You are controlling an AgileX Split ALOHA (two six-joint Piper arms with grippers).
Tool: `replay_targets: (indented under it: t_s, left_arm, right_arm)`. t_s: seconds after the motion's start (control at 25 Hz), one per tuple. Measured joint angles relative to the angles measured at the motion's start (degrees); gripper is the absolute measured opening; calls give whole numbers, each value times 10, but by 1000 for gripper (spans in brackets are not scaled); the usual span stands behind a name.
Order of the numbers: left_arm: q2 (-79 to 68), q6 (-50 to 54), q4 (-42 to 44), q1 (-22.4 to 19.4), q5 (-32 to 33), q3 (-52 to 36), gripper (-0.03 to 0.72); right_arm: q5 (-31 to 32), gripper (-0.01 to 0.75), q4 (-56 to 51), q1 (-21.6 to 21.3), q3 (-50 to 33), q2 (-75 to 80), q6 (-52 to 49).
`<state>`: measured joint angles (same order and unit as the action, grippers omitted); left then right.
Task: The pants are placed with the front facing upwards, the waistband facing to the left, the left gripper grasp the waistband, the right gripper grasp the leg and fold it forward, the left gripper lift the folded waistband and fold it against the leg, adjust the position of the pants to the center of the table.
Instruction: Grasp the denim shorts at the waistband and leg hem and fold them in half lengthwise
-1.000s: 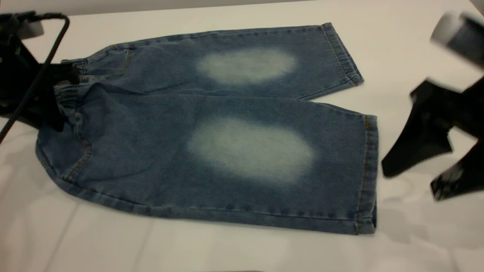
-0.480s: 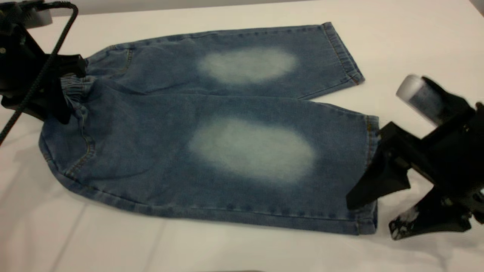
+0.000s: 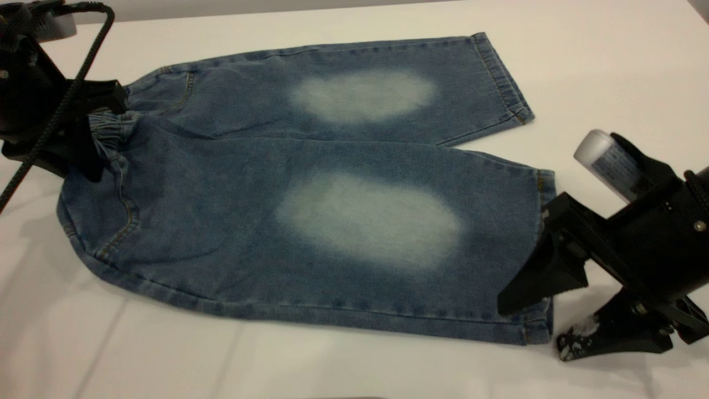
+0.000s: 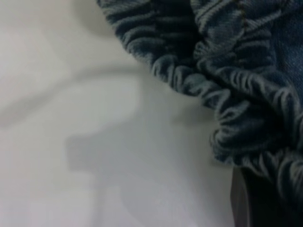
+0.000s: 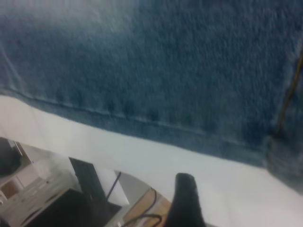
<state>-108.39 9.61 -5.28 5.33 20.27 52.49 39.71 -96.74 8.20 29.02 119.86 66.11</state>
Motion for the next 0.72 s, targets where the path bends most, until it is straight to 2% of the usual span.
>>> replay_targets:
  t_s: [0.28, 0.52, 0.72]
  left_arm:
    - [0, 0, -10, 0, 0, 0, 85]
    - [0, 0, -10, 0, 0, 0, 85]
    - [0, 0, -10, 0, 0, 0, 85]
  right_arm:
    - [28, 487, -8, 0, 3, 23, 10]
    - [63, 479, -60, 0, 19, 50, 67]
    - [40, 374, -76, 0, 53, 51, 76]
